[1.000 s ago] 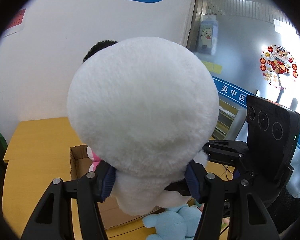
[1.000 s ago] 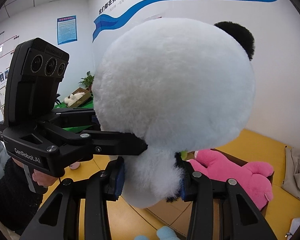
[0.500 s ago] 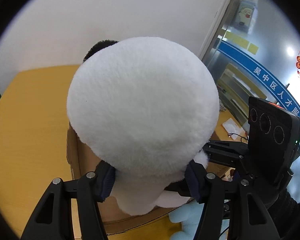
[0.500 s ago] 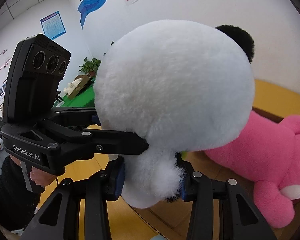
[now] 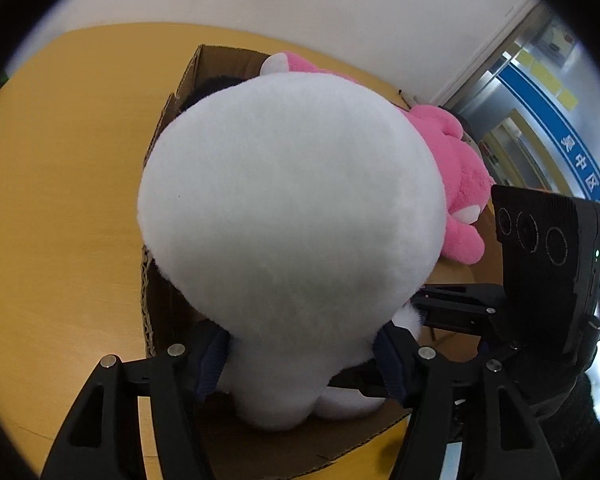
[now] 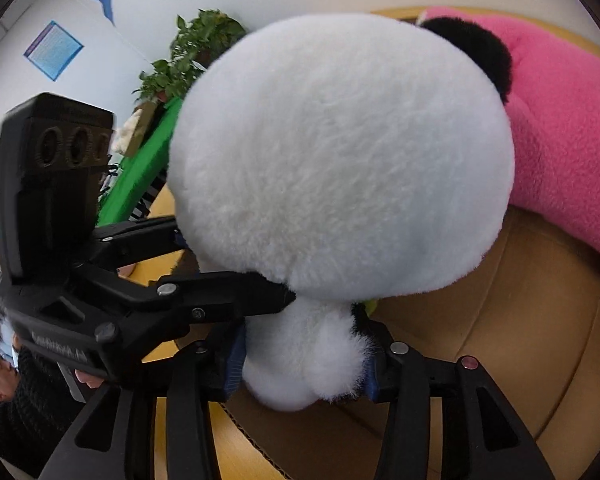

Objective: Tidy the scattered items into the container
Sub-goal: 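Carry the panda over the cardboard box and open both grippers, then lower both tools onto the light-blue plush and close both grippers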

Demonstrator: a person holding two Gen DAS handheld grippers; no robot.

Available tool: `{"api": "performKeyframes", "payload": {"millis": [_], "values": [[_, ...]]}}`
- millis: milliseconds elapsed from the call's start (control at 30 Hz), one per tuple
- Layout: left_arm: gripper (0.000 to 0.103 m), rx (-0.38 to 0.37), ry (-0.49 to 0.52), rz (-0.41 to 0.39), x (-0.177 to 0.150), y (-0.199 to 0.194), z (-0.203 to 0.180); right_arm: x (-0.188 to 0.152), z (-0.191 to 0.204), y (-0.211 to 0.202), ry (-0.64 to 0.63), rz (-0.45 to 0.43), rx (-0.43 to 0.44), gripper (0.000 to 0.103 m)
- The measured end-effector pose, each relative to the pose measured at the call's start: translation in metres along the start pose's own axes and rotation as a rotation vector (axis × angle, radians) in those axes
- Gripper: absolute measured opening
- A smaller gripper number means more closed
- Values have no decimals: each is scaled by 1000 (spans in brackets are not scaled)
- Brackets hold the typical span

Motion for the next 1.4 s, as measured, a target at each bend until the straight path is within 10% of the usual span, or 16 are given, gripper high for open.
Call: {"api": "performKeyframes", "payload": {"millis": [200, 367, 700, 1400], "values": [[73, 33, -2, -22, -4, -10, 0, -9, 10, -8, -19, -27, -20, 75], [72, 103, -19, -193, 2, -59, -6, -8, 31, -52, -81, -165, -56, 95], [71, 137, 47, -330, -42, -119, -69, -28, 72, -196, -124, -484, -157, 103], [72, -122, 64, -28, -132, -19, -144, -137, 10, -173, -248, -190, -466, 103]]}}
Point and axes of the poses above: each gripper's, at about its wrist camera, not at the fingertips, and y roughly the way its jaws point, z to its left, x to its top, the point moved 4 cm from there along y, roughly the way its jaws point, and after that the axes turned 13 degrees about -z, right-handed, at the moved point
